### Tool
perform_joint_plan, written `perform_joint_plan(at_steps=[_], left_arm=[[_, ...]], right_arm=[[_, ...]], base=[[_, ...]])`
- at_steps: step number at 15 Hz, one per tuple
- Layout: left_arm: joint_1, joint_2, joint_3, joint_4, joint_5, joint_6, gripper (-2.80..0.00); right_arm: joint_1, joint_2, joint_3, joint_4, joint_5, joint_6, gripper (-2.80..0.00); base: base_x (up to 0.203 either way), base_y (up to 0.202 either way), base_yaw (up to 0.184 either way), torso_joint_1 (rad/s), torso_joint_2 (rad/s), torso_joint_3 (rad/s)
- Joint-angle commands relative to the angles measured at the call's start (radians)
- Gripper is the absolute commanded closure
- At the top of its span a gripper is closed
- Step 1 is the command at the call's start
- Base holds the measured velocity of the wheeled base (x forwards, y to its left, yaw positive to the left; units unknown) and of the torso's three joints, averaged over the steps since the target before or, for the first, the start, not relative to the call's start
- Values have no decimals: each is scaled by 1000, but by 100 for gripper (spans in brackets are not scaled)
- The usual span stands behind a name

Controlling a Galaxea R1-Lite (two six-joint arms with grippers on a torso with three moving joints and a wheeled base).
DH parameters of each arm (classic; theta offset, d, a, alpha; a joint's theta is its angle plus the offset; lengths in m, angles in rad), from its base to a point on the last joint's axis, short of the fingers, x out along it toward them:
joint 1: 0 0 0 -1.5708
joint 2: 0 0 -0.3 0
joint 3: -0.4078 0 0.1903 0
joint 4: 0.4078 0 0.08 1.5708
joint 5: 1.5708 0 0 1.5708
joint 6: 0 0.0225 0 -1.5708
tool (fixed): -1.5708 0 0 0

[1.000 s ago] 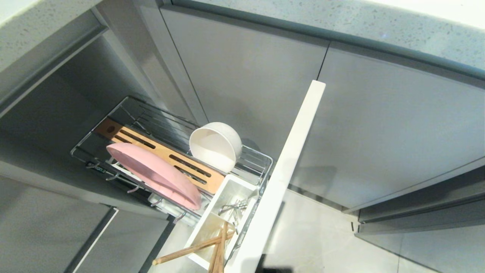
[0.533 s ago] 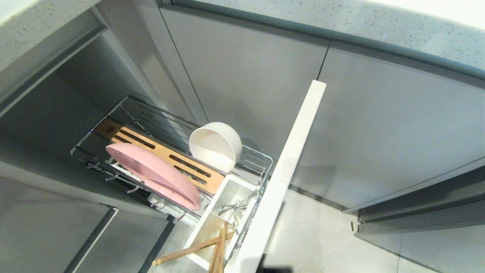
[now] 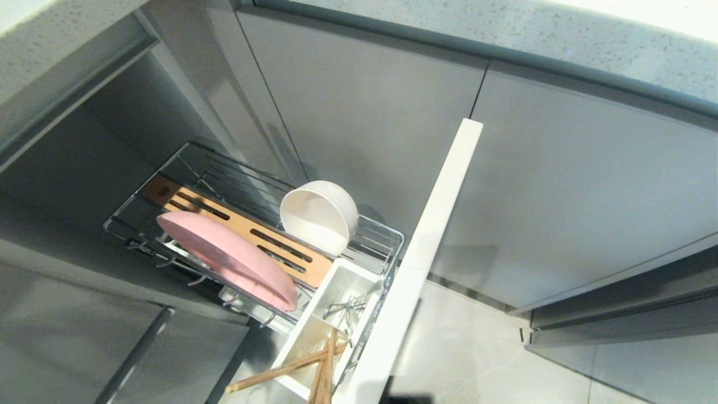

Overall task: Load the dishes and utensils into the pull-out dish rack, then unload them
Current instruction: Take the plate out of the cupboard

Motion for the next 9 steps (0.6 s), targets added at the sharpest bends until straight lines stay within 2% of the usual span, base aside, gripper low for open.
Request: perform_joint_plan(at_steps=[1,2,4,7,8,9], left_arm=[[-38,62,-1,42,76,-6,0],[-56,77,-3,115,141,-11,0],[-75,108,-3,158,262,-28,0],[-86,123,4,187,326,-44,0],[-89,135,5,221,357,-67,0],[-120,151,4,253,394,-120,0]], right_arm=[[0,1,2,0,0,0,0],[0,1,2,0,0,0,0],[0,1,2,0,0,0,0],[0,1,1,0,0,0,0],[0,1,2,0,0,0,0],[0,1,2,0,0,0,0]], base=[[0,0,0,0,0,0],[0,0,0,0,0,0],[0,0,0,0,0,0],[0,0,0,0,0,0],[0,0,0,0,0,0],[0,0,0,0,0,0]])
